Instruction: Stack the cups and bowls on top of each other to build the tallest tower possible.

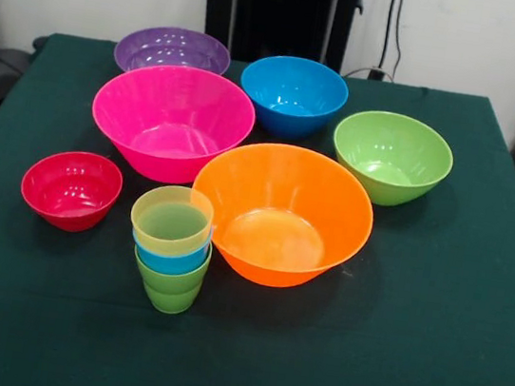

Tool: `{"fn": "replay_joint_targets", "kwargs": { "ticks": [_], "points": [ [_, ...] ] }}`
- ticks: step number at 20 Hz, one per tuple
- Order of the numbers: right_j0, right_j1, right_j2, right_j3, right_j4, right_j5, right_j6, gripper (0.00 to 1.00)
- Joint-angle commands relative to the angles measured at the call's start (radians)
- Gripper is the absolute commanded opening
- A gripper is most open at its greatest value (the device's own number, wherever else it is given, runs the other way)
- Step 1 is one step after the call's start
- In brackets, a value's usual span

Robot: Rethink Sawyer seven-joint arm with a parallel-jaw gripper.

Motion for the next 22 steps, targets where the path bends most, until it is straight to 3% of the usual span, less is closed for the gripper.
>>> {"fn": "replay_joint_targets", "kwargs": {
  "ticks": [1, 11, 19, 20, 22],
  "points": [
    [-0.011, 0.009, 0.029, -0.018, 0.001, 0.156, -0.260, 0.00],
    [0.003, 0.027, 0.042, -0.079, -0.007, 0.210, -0.266, 0.00],
    [0.030, 0.040, 0.056, -0.182, -0.010, 0.317, -0.272, 0.00],
    [0.046, 0.043, 0.065, -0.255, -0.015, 0.399, -0.276, 0.00],
    [0.052, 0.043, 0.067, -0.276, -0.020, 0.430, -0.279, 0.00]
  ]
}}
